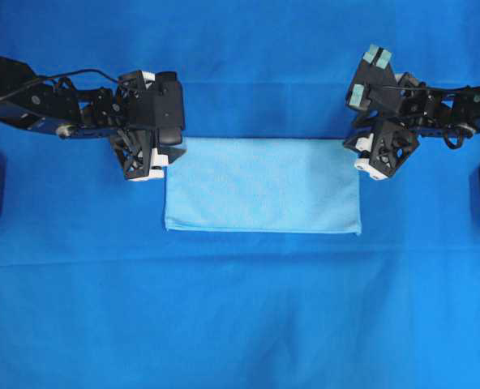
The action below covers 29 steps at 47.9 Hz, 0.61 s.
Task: Fold the light blue towel.
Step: 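Release the corners and move both grippers to the folded edge corners, then grasp both ends of the folded strip and lift it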
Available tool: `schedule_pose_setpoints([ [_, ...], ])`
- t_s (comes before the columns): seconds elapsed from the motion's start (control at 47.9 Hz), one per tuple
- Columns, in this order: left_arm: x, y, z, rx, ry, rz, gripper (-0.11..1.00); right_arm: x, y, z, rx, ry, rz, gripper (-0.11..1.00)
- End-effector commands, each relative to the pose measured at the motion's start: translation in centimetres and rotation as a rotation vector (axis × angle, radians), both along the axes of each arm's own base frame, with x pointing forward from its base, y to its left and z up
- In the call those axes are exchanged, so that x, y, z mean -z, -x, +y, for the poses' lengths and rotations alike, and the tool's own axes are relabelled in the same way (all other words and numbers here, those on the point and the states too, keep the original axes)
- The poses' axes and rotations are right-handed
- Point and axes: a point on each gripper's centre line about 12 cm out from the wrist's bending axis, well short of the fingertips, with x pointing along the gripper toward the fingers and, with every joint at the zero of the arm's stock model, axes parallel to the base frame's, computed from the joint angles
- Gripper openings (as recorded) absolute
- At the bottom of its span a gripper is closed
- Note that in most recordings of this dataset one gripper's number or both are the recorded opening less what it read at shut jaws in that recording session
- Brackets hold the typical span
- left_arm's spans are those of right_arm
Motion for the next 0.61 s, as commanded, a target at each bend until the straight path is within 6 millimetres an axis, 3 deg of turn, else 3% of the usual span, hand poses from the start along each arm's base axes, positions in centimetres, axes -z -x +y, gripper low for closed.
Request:
schedule_pose_setpoints([
  [0.0,-0.3,-0.3,0.1,0.000,-0.005,-0.015,0.70,-0.5,-0.4,-0.2,0.004,0.007,-0.024,0.53],
  [0.209,-0.2,-0.3,-0.4,0.015,-0.001,0.000,0.61,-0.5,-0.4,0.1,0.001,0.001,-0.022,0.53],
  [0.334,0.1,0.0,-0.5,0.017,0.008,0.031,0.44,-0.4,-0.6,0.5,-0.013,-0.001,-0.020,0.48],
  [0.418,0.4,0.3,-0.8,0.031,0.014,0.079,0.30,-0.3,-0.6,0.8,-0.026,-0.001,-0.013,0.33],
  [0.522,0.6,0.5,-0.9,0.033,0.023,0.110,0.09,-0.2,-0.5,1.0,-0.032,-0.004,0.000,0.03],
  [0.585,0.6,0.6,-0.9,0.033,0.025,0.117,0.02,-0.2,-0.5,1.0,-0.032,-0.007,0.006,0.00],
])
